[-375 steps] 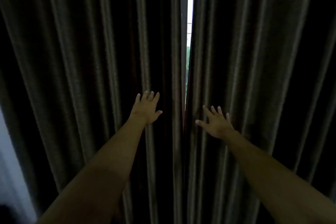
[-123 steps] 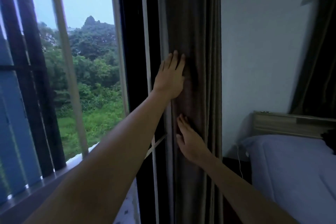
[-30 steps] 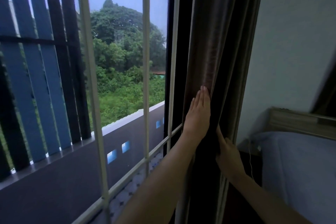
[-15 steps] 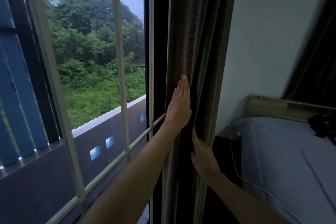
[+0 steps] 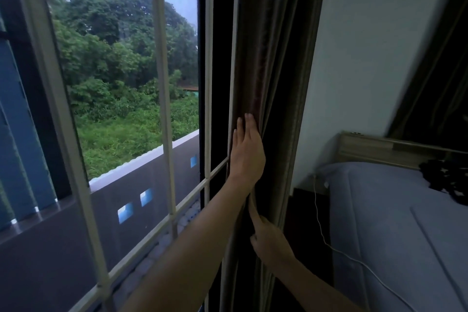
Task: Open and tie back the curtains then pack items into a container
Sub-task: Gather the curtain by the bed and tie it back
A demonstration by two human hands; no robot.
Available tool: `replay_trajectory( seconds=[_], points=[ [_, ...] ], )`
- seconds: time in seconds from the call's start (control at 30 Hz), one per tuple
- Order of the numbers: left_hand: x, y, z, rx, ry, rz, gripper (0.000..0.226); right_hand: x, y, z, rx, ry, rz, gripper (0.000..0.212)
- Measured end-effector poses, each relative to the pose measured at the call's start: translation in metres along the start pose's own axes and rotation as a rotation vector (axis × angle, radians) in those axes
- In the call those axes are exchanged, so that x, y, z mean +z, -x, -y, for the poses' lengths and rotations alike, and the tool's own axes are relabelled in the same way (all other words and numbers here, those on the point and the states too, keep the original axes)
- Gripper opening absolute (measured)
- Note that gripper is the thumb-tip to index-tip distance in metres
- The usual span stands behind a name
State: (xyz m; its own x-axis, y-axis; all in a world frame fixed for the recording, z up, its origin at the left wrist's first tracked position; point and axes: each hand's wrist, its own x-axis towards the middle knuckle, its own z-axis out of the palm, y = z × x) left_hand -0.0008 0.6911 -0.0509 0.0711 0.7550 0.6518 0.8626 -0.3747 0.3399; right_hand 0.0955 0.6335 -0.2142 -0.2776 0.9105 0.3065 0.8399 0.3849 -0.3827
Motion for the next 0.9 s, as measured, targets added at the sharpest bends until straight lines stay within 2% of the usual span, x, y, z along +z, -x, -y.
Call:
replay_trajectory(
  seconds=[0.07,0.1,0.2,0.27,0.33,0.43,0.53,0.63,0.77,0.9],
  points=[
    [0.001,-0.002,0.005,0.01,-0.098,-0.032,0.068,0.0,0.005,-0.012,-0.045,-0.038,0.019,0.086],
    [0.001,-0.003,0.007,0.018,-0.13,-0.052,0.068,-0.004,0.004,-0.019,-0.054,-0.084,-0.042,0.083],
    [0.001,-0.006,0.011,0.037,-0.176,-0.083,0.067,-0.038,-0.019,-0.032,0.002,-0.236,-0.381,0.07],
    [0.002,-0.005,0.011,0.044,-0.189,-0.102,0.066,-0.072,-0.051,-0.036,0.022,-0.193,-0.611,0.067],
    [0.005,-0.003,0.01,0.045,-0.194,-0.114,0.068,-0.106,-0.083,-0.033,0.041,-0.18,-0.726,0.072],
    [0.008,-0.002,0.007,0.053,-0.201,-0.135,0.069,-0.142,-0.117,-0.028,0.061,-0.247,-0.679,0.087],
    [0.008,-0.002,0.001,0.059,-0.2,-0.152,0.068,-0.15,-0.134,-0.03,0.085,-0.186,-0.652,0.098],
    [0.01,0.0,-0.001,0.077,-0.225,-0.2,0.068,-0.136,-0.134,-0.027,0.119,-0.146,-0.667,0.088],
    [0.013,0.0,-0.001,0.094,-0.232,-0.209,0.072,-0.114,-0.12,-0.016,-0.004,-0.129,-0.719,0.069],
    [0.011,-0.001,-0.005,0.093,-0.22,-0.177,0.071,-0.088,-0.097,-0.023,-0.016,-0.026,-0.534,0.09]
  ],
)
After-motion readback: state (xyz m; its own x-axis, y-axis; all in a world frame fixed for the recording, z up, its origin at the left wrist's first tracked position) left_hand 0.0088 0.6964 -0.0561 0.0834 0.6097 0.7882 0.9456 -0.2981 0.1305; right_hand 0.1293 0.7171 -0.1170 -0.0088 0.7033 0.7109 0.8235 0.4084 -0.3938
